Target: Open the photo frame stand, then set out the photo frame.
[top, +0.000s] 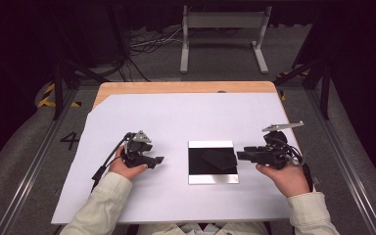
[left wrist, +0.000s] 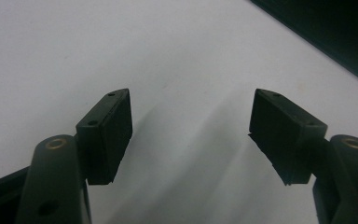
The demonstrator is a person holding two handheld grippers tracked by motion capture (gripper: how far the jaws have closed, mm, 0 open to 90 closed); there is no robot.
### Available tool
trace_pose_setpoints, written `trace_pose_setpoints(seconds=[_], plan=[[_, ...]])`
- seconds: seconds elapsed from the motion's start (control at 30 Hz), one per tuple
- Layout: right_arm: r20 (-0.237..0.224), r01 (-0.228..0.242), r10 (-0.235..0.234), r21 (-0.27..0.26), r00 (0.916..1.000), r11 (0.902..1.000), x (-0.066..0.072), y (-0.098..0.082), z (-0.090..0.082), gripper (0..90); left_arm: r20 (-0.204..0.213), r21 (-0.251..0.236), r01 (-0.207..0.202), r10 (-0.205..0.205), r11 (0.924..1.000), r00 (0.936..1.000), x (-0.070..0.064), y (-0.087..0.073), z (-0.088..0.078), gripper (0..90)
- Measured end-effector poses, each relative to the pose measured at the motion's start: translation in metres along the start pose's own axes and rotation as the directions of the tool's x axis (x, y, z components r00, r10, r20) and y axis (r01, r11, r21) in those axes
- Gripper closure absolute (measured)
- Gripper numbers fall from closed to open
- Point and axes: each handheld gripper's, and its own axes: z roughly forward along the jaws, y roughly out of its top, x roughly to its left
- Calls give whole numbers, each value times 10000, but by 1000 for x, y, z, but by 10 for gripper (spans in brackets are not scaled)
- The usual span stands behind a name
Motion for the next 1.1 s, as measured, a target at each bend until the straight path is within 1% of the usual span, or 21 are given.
trace_pose_setpoints(seconds=[0.17, 0.37, 0.4, 0.43, 0.73, 0.77, 0.87, 1.1], plan=[[-54, -335, 336, 49, 9994, 9994, -2, 0, 4, 521, -13, 14, 9, -9, 10000, 10000, 0, 0, 0, 307], [-209, -522, 522, 6, 9984, 9986, -3, 1, 9, 488, -27, 13, 39, -39, 10000, 10000, 0, 0, 0, 307], [-279, -669, 670, 50, 9974, 9977, -4, 0, 10, 484, -32, 15, 30, -29, 10000, 10000, 0, 0, 0, 306], [-296, -718, 720, 59, 9970, 9974, -4, 0, 12, 482, -28, 22, 15, -15, 10000, 10000, 0, 0, -1, 307], [-538, -930, 944, 269, 9941, 9953, -5, -1, 24, 455, -58, 17, 17, -17, 10000, 10000, 1, 0, -1, 307], [-559, -893, 909, 291, 9943, 9956, -6, -2, 26, 453, -49, 25, 35, -34, 10000, 10000, 1, 0, -1, 307], [-665, -1017, 1045, 441, 9923, 9938, -6, -3, 30, 450, -51, 28, 30, -30, 10000, 10000, 0, 0, -1, 307], [-844, -1073, 1120, 580, 9901, 9925, -6, -4, 35, 445, -25, 16, 28, -28, 10000, 10000, 0, 0, 0, 307]])
